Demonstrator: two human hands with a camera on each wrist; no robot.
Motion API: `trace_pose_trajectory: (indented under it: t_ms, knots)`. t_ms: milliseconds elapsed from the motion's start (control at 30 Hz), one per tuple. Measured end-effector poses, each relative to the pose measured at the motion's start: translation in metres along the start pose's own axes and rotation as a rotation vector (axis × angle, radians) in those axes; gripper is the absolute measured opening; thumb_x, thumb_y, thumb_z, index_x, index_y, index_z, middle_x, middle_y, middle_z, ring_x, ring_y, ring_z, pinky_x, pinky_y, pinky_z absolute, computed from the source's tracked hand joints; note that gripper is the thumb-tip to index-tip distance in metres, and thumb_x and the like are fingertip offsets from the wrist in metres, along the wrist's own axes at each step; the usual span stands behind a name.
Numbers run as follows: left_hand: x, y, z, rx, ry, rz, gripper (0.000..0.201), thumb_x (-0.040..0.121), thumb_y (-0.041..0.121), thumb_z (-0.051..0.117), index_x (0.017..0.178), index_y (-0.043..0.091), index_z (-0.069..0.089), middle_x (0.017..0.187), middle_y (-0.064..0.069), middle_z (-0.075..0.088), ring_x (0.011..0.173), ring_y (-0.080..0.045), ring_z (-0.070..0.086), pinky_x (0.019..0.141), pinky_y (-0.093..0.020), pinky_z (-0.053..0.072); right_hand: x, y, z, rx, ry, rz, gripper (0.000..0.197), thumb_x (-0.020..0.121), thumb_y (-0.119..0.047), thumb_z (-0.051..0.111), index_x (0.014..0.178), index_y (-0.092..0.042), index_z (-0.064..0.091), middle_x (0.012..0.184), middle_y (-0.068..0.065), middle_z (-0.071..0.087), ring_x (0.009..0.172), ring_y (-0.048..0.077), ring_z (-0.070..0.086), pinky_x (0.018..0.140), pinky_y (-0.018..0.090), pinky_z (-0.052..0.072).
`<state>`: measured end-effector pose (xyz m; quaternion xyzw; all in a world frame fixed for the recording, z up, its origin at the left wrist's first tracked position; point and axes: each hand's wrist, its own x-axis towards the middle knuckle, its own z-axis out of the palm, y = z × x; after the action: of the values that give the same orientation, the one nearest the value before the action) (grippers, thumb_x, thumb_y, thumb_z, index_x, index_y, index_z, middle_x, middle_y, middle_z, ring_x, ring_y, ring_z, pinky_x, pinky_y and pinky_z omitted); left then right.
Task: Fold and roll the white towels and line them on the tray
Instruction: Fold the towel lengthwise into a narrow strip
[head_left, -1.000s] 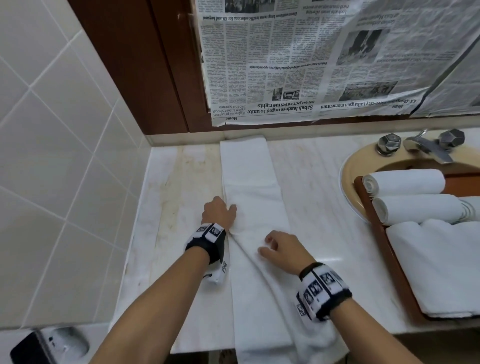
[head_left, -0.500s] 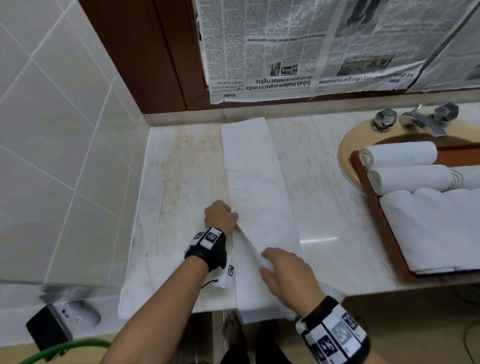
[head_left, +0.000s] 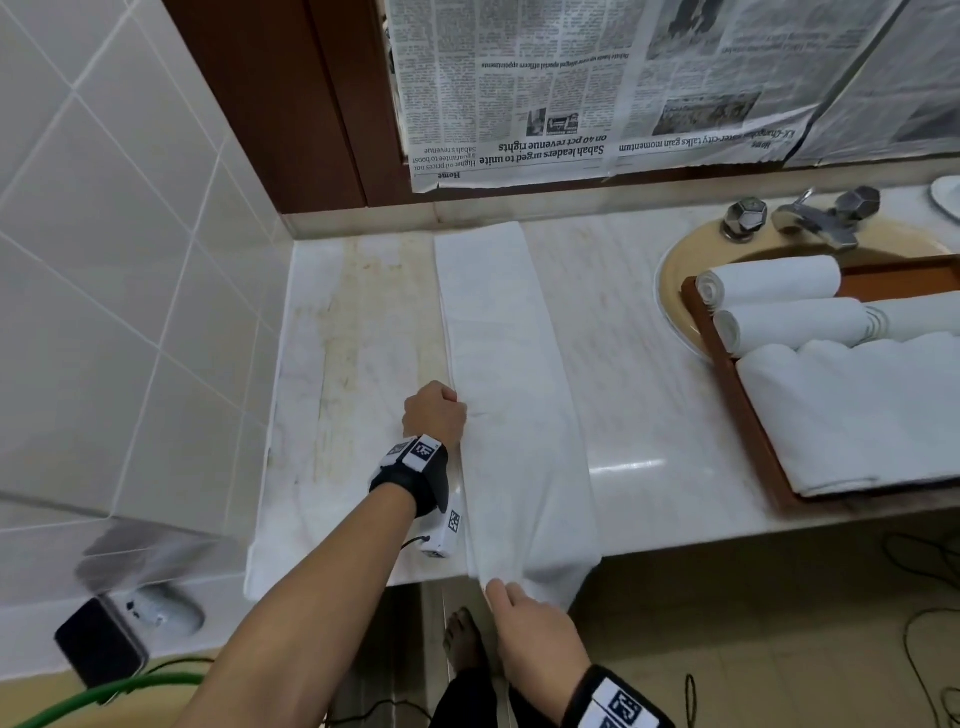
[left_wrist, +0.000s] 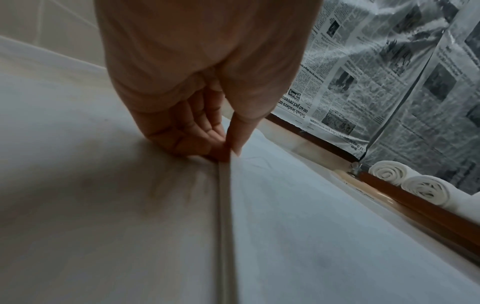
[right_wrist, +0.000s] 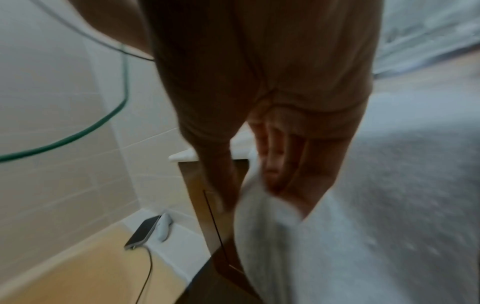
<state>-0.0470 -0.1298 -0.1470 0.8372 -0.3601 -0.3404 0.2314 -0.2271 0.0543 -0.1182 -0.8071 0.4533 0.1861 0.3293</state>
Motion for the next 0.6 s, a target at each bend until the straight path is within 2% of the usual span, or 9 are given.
trace_pose_trajectory:
  t_ms: [100,167,233,300,367,433,467,533,600]
  knots:
    - [-0.006,-0.005,-0.002,-0.052,0.017,0.024,0.018,0.087,0.017,0.060,0.103,0.017,0.066,0.106,-0.005,0.068,0.085,-0.020,0.058,0.067,-0.021,0.039,0.002,0.011,-0.001,0.149,-0.121,-0.043,0.031,0.095,-0.024,0.054,0.123,-0.013,0.045,0.122,0.010,0.054,0.110,0.031,0.055,0.084,0.037,0.043]
    - [-0.010,-0.012,-0.006,-0.096,0.005,0.067,0.019,0.087,0.018,0.065,0.106,0.014,0.065,0.101,-0.002,0.068,0.087,-0.018,0.060,0.074,-0.021,0.041,0.005,0.023,-0.009,0.227,-0.093,-0.041,0.032,0.092,-0.036,0.058,0.119,-0.021,0.052,0.113,0.001,0.060,0.102,0.020,0.058,0.090,0.036,0.048]
    - [-0.018,-0.021,-0.011,-0.146,-0.026,0.114,0.022,0.087,0.017,0.069,0.108,0.011,0.064,0.098,-0.001,0.067,0.090,-0.018,0.062,0.079,-0.022,0.043,0.008,0.033,-0.024,0.390,0.087,-0.073,0.020,0.091,-0.042,0.057,0.105,-0.028,0.060,0.095,-0.010,0.064,0.086,0.006,0.060,0.084,0.031,0.053]
    - [-0.026,-0.034,-0.012,-0.124,-0.058,0.199,0.025,0.087,0.018,0.070,0.110,0.010,0.063,0.101,-0.003,0.066,0.093,-0.020,0.063,0.086,-0.027,0.049,0.018,0.045,-0.043,0.480,0.299,-0.075,0.014,0.095,-0.040,0.055,0.103,-0.031,0.061,0.092,-0.013,0.063,0.082,0.000,0.058,0.082,0.025,0.052]
    - [-0.033,-0.045,-0.008,0.044,-0.070,0.335,0.032,0.090,0.025,0.068,0.118,0.013,0.060,0.112,-0.004,0.063,0.104,-0.024,0.060,0.092,-0.032,0.048,0.040,0.062,-0.063,0.367,0.580,-0.074,0.028,0.097,-0.040,0.050,0.117,-0.023,0.060,0.106,-0.008,0.062,0.094,0.006,0.057,0.088,0.027,0.049]
    - [-0.042,-0.052,0.001,0.258,-0.044,0.439,0.047,0.094,0.035,0.061,0.136,0.018,0.050,0.136,-0.005,0.051,0.123,-0.028,0.048,0.098,-0.039,0.042,0.068,0.077,-0.076,0.197,0.703,-0.072,0.049,0.097,-0.045,0.039,0.131,-0.014,0.055,0.126,0.003,0.060,0.115,0.019,0.054,0.098,0.036,0.046]
    - [-0.048,-0.053,0.005,0.346,-0.030,0.471,0.055,0.096,0.041,0.055,0.145,0.022,0.041,0.150,-0.002,0.040,0.133,-0.028,0.038,0.103,-0.043,0.037,0.082,0.081,-0.080,0.116,0.651,-0.053,0.059,0.096,-0.049,0.031,0.139,-0.012,0.049,0.140,0.007,0.053,0.128,0.023,0.048,0.105,0.041,0.041]
    - [-0.056,-0.052,0.012,0.514,-0.064,0.507,0.062,0.101,0.051,0.039,0.156,0.035,0.017,0.164,0.010,0.011,0.149,-0.024,0.013,0.112,-0.049,0.024,0.102,0.087,-0.080,-0.015,0.445,-0.027,0.075,0.094,-0.058,0.011,0.155,-0.016,0.024,0.162,0.003,0.022,0.149,0.023,0.019,0.120,0.043,0.019]
    - [-0.055,-0.051,0.017,0.651,-0.148,0.493,0.060,0.102,0.057,0.021,0.156,0.044,-0.001,0.163,0.021,-0.010,0.152,-0.022,-0.007,0.116,-0.054,0.013,0.114,0.095,-0.079,-0.124,0.332,-0.021,0.077,0.091,-0.062,-0.003,0.157,-0.023,0.000,0.164,-0.008,-0.009,0.152,0.017,-0.007,0.122,0.039,-0.004]
